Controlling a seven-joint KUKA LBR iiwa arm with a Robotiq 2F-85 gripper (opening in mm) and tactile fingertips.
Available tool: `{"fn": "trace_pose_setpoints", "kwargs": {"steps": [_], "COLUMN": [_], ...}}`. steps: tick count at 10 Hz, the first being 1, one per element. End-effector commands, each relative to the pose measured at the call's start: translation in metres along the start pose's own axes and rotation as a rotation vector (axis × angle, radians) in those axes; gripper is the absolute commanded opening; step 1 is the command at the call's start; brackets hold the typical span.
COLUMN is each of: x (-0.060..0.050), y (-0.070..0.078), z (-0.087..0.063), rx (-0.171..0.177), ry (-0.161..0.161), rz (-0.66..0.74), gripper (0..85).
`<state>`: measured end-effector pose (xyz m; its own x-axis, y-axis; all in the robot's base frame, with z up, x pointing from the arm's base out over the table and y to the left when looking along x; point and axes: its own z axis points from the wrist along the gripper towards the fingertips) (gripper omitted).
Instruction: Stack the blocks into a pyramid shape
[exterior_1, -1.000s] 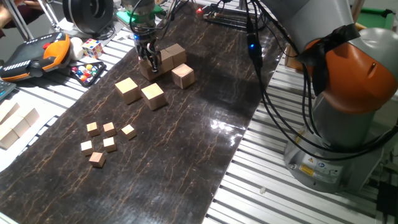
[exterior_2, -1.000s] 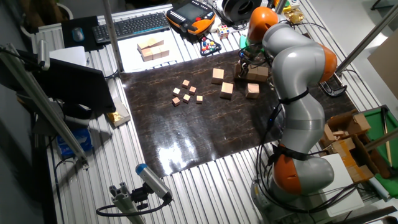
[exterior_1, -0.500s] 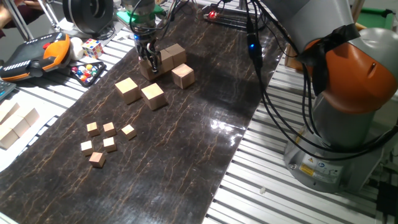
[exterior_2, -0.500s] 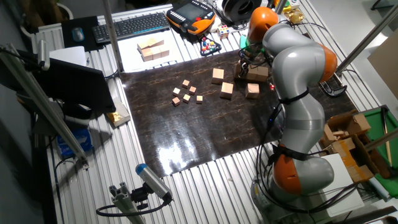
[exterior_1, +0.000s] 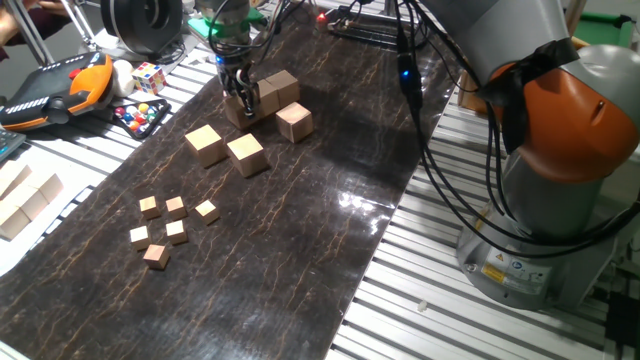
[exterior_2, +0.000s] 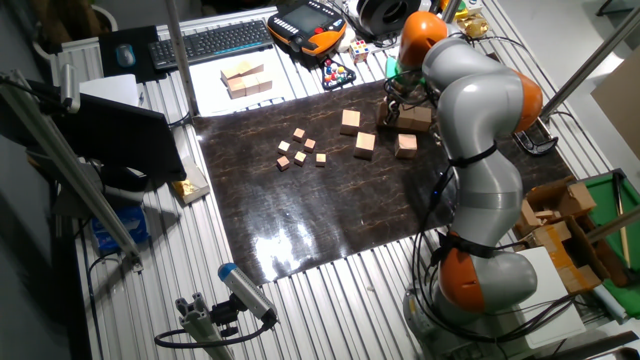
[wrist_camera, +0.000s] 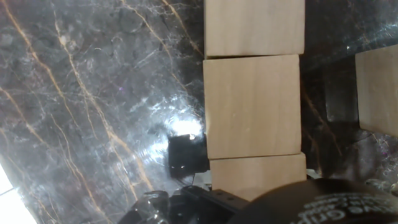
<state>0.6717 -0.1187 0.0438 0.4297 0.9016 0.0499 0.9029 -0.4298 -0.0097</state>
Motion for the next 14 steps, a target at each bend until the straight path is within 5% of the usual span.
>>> {"fn": "trace_pose_setpoints", "kwargs": {"steps": [1, 5, 9, 12, 14], "x": [-0.0002, -0.0007, -0.0010, -0.0011, -0.0012], "y": [-0.0001, -0.0004, -0.0008, -0.0011, -0.0015], "z": [0.0001, 0.0007, 0.0015, 0.0015, 0.0013], "rx": [0.000, 0.000, -0.002, -0.003, -0.003], "ry": [0.000, 0.000, -0.004, -0.007, -0.011], "rz": [0.003, -0.002, 0.003, -0.002, -0.008], "gripper": [0.7, 8.0, 39.7, 77.0, 84.0]}}
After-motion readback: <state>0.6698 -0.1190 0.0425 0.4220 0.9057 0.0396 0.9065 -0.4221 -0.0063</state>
